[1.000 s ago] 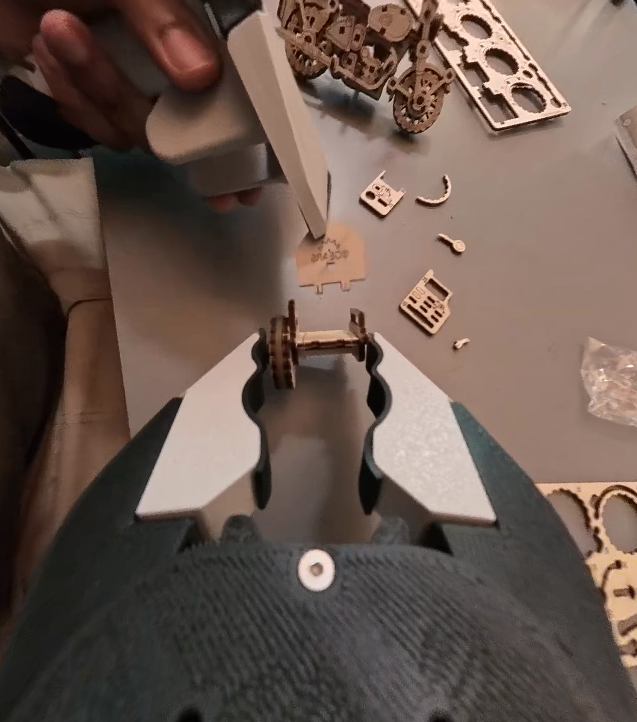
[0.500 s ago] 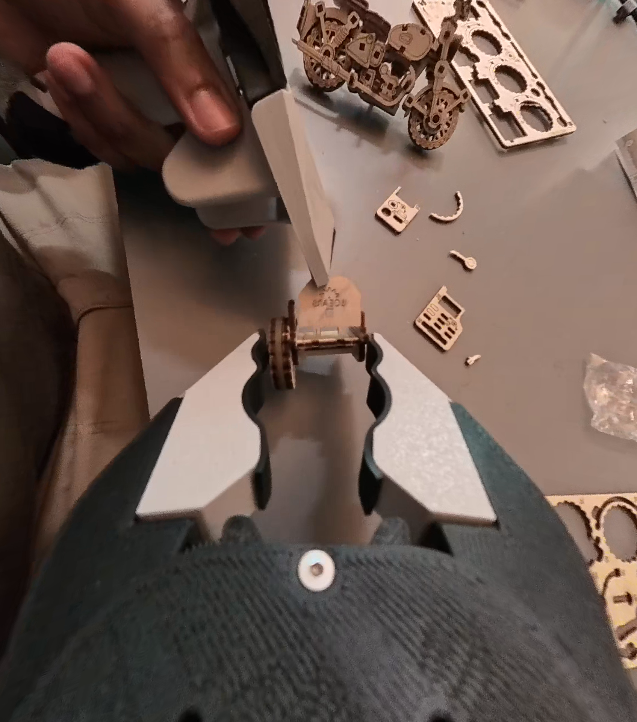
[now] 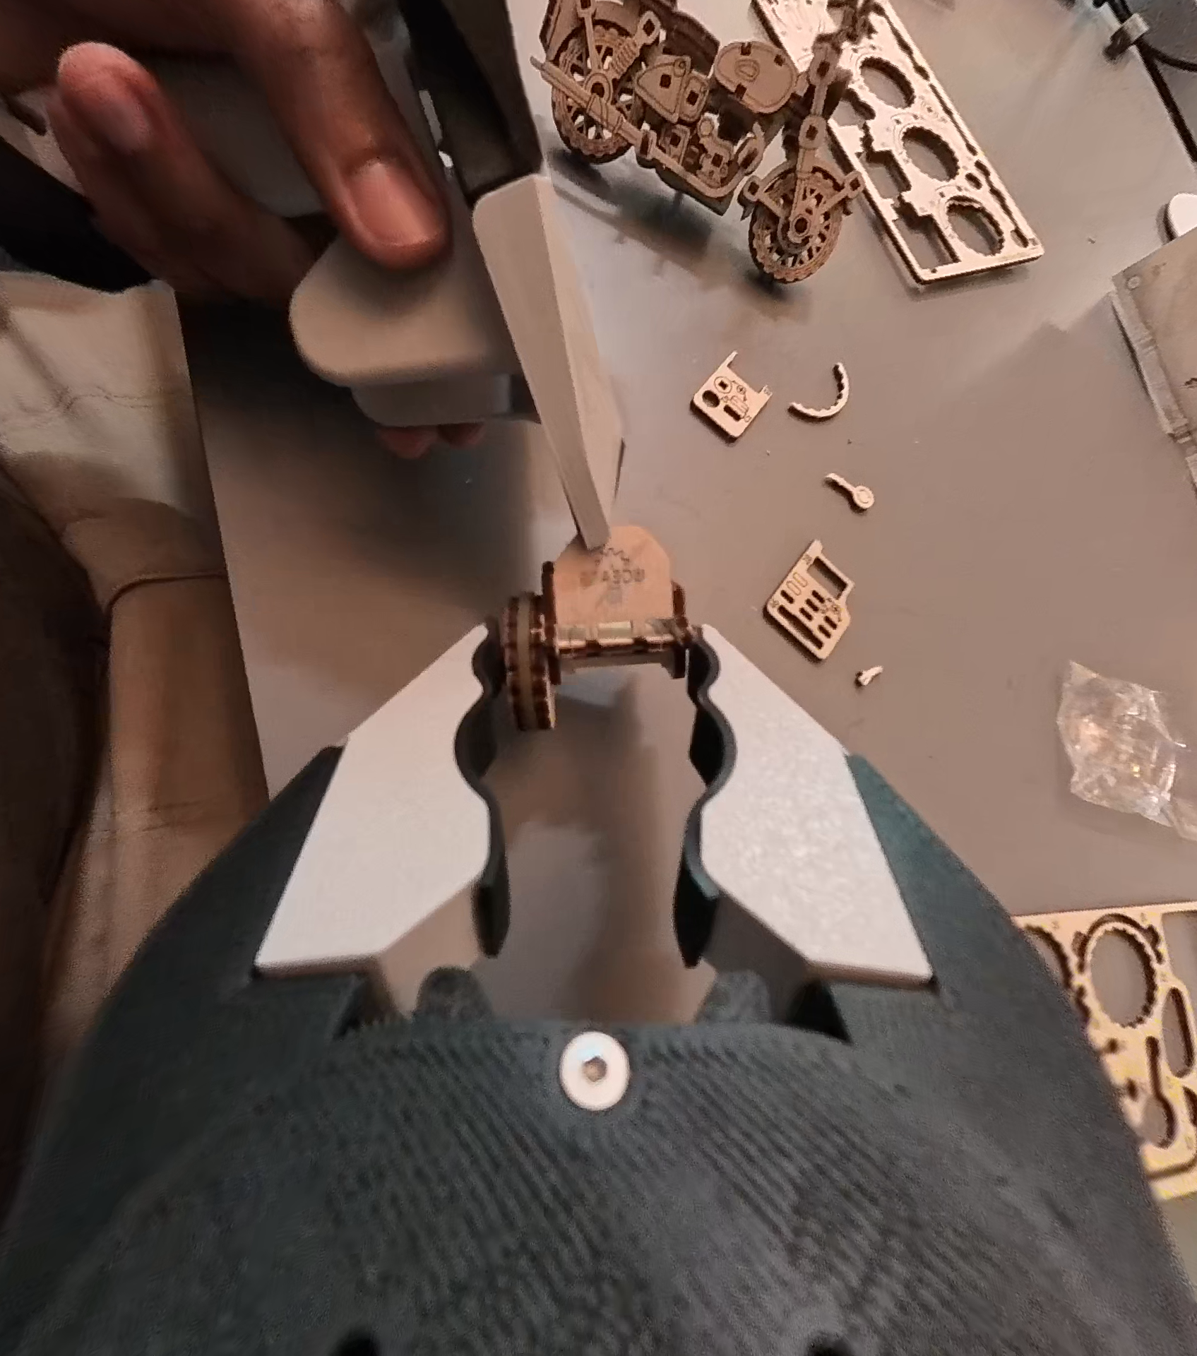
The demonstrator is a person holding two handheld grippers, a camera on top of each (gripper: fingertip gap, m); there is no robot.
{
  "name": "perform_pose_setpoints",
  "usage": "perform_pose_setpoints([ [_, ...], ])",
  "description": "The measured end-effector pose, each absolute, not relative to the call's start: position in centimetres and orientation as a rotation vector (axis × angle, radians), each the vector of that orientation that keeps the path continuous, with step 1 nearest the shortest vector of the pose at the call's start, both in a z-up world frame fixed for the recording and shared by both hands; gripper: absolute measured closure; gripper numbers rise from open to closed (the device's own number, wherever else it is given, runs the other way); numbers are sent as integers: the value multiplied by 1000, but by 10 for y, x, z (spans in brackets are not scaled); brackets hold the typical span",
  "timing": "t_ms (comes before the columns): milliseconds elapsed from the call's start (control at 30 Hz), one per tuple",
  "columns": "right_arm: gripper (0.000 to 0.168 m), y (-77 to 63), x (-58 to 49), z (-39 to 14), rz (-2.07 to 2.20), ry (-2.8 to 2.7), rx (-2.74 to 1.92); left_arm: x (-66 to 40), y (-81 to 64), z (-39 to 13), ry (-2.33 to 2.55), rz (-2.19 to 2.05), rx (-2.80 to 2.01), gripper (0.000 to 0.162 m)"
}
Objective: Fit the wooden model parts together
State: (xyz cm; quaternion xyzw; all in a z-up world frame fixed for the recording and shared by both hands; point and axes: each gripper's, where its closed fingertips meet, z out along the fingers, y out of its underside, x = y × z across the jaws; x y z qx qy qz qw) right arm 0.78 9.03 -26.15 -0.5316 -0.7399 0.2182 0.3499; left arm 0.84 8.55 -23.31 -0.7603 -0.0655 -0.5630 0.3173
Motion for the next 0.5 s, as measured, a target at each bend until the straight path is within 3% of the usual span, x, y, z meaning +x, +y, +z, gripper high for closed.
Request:
perform_pose_setpoints([
  [500,118,91,6,-258,581,-1886,-1392,6,87,-226,-170,-1511,-1954,162],
])
